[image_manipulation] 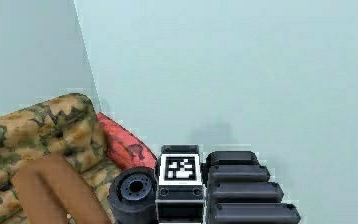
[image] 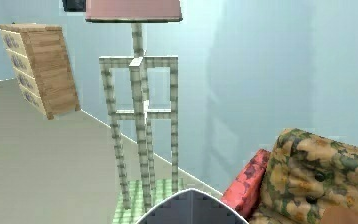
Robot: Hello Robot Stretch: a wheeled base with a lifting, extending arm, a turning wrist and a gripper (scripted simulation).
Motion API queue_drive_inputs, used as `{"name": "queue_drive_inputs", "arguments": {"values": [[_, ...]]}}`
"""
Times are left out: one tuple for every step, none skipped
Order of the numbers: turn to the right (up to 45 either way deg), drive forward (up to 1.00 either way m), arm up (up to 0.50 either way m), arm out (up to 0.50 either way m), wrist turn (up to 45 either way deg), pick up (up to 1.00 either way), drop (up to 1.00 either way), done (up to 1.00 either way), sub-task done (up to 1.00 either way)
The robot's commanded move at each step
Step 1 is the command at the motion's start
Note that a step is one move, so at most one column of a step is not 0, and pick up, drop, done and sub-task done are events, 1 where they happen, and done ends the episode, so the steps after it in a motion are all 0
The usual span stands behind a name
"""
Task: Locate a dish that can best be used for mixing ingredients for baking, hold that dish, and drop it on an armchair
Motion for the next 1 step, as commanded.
{"name": "queue_drive_inputs", "arguments": {"values": [[0.0,0.0,0.0,0.26,0.0,0.0,0.0,0.0,0.0]]}}
